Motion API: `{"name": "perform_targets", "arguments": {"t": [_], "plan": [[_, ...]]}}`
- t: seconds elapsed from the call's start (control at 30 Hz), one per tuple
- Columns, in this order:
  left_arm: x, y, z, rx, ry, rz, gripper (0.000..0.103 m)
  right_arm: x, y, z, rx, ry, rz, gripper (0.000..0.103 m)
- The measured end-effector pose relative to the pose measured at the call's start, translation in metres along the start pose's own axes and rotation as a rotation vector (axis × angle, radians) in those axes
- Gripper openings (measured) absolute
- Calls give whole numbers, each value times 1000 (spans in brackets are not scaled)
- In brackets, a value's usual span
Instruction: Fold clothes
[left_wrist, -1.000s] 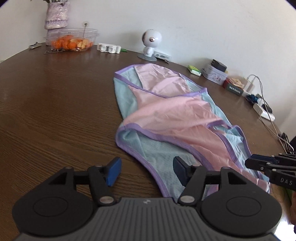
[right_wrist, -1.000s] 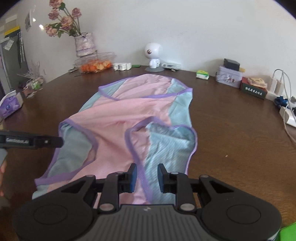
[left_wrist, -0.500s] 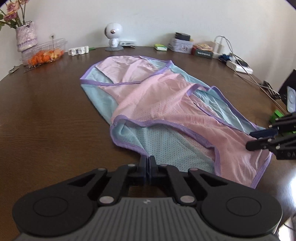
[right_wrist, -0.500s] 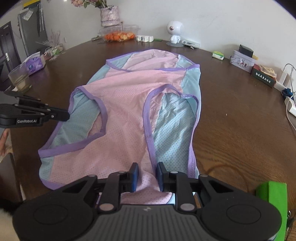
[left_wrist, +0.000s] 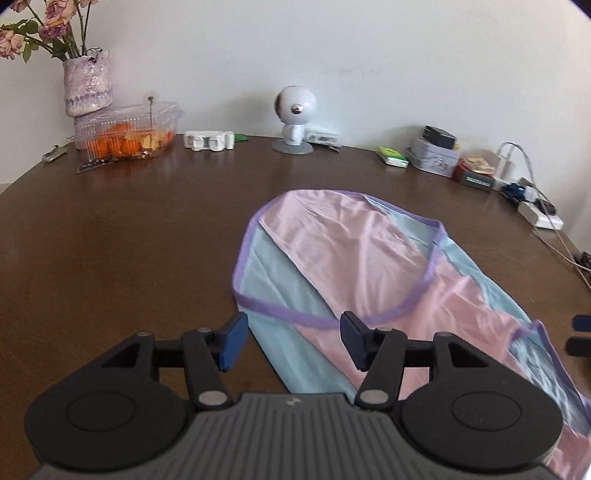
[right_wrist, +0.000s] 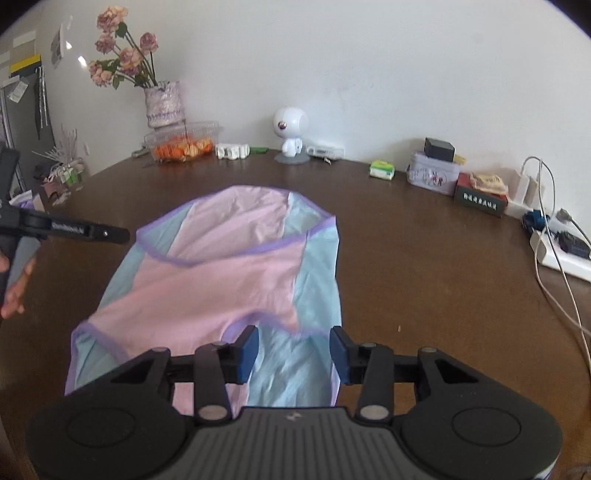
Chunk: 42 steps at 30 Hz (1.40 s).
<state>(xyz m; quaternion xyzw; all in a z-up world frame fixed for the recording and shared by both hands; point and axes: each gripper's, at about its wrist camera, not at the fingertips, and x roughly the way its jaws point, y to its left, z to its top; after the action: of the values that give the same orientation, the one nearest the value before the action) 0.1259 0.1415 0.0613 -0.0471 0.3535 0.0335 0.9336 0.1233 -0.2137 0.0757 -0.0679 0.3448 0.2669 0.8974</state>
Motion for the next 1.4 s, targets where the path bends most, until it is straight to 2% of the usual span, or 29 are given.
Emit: {"name": "perform_targets", "arguments": {"t": [0.07, 0.17, 0.27, 0.4, 0.47, 0.53, 0.6, 0.63, 0.67, 0.87, 1.0, 1.13, 1.3, 1.4], "plan": [[23, 6, 13, -9, -2, 70, 57, 22, -19, 28, 47, 19, 10, 41], [51, 18, 26, -33, 11, 106, 60, 68, -38, 67, 90, 66, 13, 41], [74, 26, 32, -96, 66, 63, 60, 123, -43, 94, 110, 110, -34, 41], [88, 21, 33, -58, 80, 49, 58, 182, -46, 113, 158, 181, -32, 40], [89, 16, 31, -17, 67, 59, 48, 200, -43, 118, 121, 204, -79, 38], [89, 12, 29, 22, 54, 68, 23, 213, -44, 120, 97, 230, -107, 38], [89, 12, 30, 30, 56, 48, 7, 218, -44, 123, 87, 224, -122, 16], [89, 12, 30, 34, 60, 34, 3, 218, -44, 124, 90, 226, -121, 10], [89, 12, 31, 34, 60, 27, 3, 220, -45, 125, 98, 229, -112, 2], [85, 26, 28, 6, 51, 32, 2, 230, -40, 135, 70, 221, -149, 1], [73, 44, 22, -47, 59, 47, 2, 242, -32, 143, 38, 208, -131, 0], [40, 68, 2, -97, 50, 97, 2, 260, -3, 156, -42, 197, -65, 0], [-6, 92, -34, -145, 50, 158, 1, 280, 54, 171, -166, 190, -20, 0], [-37, 91, -55, -148, 55, 187, 1, 286, 91, 175, -237, 184, 72, 0]]}}
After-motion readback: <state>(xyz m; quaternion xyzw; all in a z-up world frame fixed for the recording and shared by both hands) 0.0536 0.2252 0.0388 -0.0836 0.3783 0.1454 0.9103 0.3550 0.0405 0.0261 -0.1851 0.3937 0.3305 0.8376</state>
